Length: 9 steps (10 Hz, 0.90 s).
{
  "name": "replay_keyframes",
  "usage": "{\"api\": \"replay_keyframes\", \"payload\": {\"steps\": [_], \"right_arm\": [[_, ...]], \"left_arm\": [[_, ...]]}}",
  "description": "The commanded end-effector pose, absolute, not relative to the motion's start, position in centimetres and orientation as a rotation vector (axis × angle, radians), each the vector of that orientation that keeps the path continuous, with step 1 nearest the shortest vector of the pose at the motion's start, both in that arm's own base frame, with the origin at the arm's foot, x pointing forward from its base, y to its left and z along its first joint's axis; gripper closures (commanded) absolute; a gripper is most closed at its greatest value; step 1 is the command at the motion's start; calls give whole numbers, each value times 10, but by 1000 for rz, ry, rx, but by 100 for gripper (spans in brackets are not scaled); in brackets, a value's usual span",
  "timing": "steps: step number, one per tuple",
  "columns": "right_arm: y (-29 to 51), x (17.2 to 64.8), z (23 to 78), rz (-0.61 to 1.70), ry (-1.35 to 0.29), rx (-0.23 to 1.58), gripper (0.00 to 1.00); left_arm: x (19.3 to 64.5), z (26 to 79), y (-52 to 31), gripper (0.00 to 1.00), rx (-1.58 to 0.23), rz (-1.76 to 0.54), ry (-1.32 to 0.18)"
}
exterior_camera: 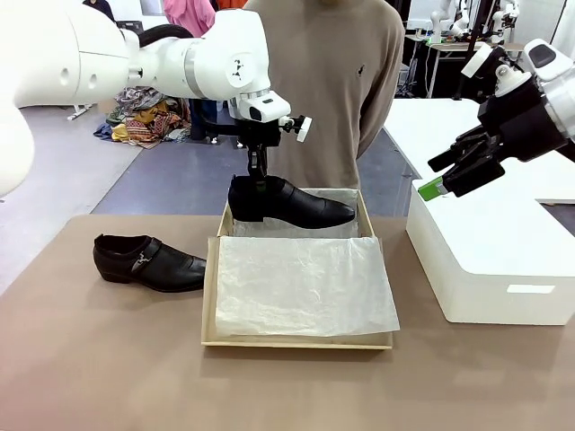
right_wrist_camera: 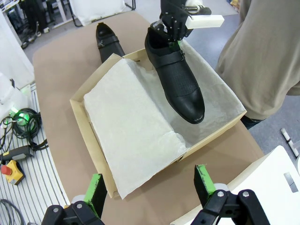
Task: Pack the shoes into the box.
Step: Place one shoe of the Shoes into the Shoes Box.
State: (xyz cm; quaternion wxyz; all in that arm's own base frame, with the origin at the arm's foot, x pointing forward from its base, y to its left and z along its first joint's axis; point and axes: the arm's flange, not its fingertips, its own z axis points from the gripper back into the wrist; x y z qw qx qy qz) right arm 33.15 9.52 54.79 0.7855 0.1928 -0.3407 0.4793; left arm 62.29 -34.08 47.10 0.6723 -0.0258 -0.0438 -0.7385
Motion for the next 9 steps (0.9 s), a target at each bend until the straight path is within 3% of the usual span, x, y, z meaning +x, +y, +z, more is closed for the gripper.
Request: {"api": "replay_keyframes", "payload": {"steps": [1, 9], "right_arm": [[95, 335, 548, 1050, -752, 435, 0], [95, 335, 548, 1050, -752, 435, 0]], "left_arm": [[623, 471, -341, 100, -58, -1664, -98], [639, 441, -351, 100, -56, -1617, -81]]}}
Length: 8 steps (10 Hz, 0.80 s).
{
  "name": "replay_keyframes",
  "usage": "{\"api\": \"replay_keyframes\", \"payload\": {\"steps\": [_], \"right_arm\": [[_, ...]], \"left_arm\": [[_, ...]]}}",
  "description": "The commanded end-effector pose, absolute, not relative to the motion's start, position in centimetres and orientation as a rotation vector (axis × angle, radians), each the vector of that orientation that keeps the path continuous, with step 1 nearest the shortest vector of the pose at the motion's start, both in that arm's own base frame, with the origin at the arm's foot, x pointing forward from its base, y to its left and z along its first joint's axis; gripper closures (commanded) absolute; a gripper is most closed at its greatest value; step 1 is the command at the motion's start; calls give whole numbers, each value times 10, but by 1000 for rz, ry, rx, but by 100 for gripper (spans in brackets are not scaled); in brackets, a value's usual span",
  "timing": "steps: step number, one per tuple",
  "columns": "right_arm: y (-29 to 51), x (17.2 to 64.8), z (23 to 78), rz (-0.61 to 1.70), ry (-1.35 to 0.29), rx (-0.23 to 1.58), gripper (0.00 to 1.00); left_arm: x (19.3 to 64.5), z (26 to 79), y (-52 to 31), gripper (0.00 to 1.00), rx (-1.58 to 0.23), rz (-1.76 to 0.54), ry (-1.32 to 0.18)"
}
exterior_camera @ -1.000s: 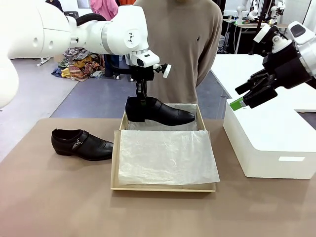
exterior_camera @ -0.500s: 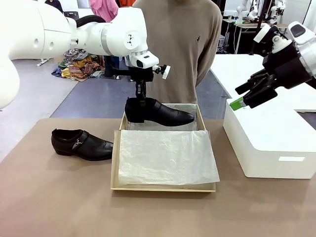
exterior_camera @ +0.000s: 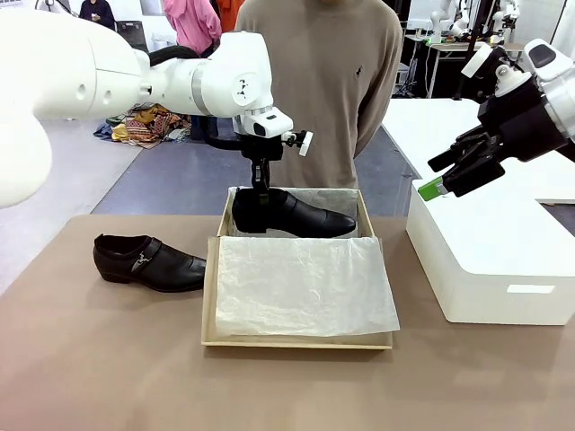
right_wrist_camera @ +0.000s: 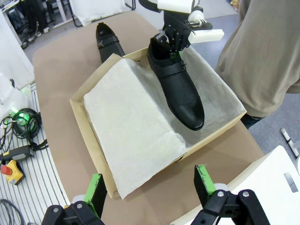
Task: Pack the shoes into the box.
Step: Place one shoe of the Shoes into the Shoes Box.
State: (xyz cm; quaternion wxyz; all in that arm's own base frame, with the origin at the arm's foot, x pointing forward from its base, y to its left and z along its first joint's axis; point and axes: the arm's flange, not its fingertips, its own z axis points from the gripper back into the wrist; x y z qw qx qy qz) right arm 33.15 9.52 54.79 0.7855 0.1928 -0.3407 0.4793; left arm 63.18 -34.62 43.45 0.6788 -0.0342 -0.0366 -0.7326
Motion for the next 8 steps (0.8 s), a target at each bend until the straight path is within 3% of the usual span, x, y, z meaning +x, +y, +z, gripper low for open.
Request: {"api": "replay_keyframes", "payload": {"steps": [1, 8], "right_arm": [[95, 335, 548, 1050, -752, 435, 0], [95, 335, 548, 1050, -752, 435, 0]], "left_arm": [[639, 435, -352, 100, -64, -1606, -74], [644, 408, -349, 100, -67, -1524, -31]]}}
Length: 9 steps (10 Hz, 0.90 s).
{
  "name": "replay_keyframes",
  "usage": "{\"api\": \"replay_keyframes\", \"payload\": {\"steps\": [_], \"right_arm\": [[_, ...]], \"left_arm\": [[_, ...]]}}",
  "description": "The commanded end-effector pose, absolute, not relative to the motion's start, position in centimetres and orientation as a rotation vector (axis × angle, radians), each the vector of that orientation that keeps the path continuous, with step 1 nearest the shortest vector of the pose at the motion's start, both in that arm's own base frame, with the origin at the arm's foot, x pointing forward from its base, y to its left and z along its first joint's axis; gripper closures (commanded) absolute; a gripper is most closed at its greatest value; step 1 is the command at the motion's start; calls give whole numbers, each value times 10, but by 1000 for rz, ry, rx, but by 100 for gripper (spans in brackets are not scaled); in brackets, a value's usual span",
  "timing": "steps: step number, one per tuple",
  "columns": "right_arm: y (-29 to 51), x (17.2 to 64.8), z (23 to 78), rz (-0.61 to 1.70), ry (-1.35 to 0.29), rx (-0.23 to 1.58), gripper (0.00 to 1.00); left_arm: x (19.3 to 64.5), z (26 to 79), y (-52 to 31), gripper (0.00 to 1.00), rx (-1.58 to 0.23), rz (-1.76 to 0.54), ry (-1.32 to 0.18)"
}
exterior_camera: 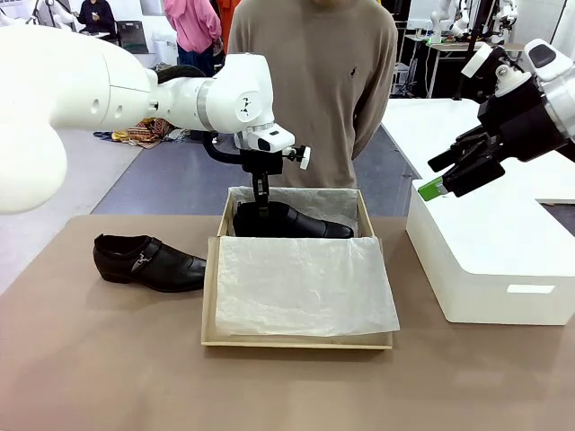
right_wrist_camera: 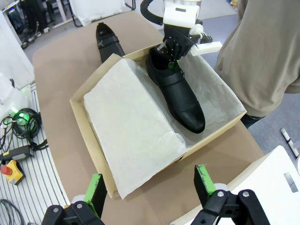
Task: Pack the shoes into the box.
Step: Place one shoe of the Shoes into the Shoes Box.
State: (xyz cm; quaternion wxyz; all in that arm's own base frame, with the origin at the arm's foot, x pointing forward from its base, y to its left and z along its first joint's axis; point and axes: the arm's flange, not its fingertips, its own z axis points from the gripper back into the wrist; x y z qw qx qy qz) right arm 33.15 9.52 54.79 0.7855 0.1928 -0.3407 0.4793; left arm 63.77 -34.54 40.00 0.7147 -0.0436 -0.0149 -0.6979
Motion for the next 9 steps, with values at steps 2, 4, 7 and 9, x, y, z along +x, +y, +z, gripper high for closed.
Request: {"api": "replay_keyframes", "payload": {"steps": [2, 4, 7, 9], "right_arm": [[95, 335, 548, 1050, -752, 435, 0], [95, 335, 548, 1050, -752, 435, 0], [95, 335, 548, 1050, -752, 435, 0], [95, 335, 548, 1050, -752, 435, 0]], "left_arm": [[645, 407, -348, 62, -75, -1519, -17], [644, 408, -348, 24, -80, -1511, -7], [640, 441, -344, 0, -69, -1478, -18], [634, 468, -339, 0, -57, -1474, -31]]}}
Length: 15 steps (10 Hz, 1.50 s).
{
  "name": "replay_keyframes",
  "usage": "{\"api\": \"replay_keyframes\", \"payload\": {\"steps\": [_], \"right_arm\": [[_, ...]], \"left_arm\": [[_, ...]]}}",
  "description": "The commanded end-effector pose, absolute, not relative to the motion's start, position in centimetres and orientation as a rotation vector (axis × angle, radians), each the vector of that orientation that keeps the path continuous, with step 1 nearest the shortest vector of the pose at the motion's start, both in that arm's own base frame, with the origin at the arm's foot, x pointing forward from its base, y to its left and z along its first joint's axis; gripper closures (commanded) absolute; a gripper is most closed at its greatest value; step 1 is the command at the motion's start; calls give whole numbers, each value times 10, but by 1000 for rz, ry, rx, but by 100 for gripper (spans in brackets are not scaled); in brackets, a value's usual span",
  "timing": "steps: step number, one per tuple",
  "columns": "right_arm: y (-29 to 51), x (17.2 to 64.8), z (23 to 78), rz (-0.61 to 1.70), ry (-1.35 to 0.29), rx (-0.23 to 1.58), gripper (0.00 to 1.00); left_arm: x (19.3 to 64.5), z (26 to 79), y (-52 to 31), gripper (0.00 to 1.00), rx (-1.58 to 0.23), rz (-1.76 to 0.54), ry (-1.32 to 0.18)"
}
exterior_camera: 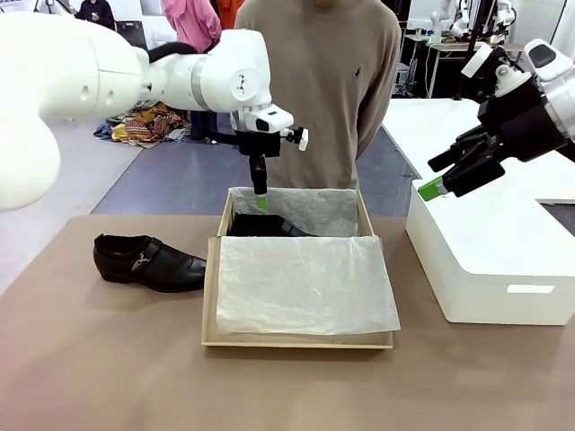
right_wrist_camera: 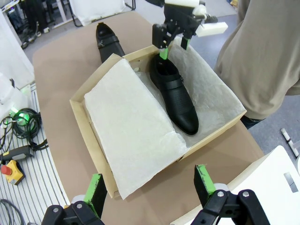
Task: Pack the shoes into the box.
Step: Place one shoe of the Shoes into the Shoes Box, then place the other shoe of the Shoes into the Shoes Box.
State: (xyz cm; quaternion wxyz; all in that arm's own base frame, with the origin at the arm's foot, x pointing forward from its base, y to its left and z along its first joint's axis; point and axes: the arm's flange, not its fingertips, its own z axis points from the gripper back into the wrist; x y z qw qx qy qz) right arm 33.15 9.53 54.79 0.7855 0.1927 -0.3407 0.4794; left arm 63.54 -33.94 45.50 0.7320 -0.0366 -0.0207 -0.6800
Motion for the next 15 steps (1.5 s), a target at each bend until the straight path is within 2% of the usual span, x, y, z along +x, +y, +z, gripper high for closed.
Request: {"api": "replay_keyframes", "payload": {"steps": [1, 3, 14, 15], "right_arm": [[95, 335, 548, 1050, -752, 435, 0], [95, 335, 548, 1050, -752, 435, 0], [95, 335, 548, 1050, -752, 435, 0], [95, 335, 548, 1050, -752, 435, 0]], "left_arm": [[630, 479, -335, 0, -57, -1473, -36], [625, 492, -325, 0, -72, -1515, -46], [629, 479, -335, 0, -71, -1499, -50], [614, 493, -329, 0, -56, -1533, -54]]}}
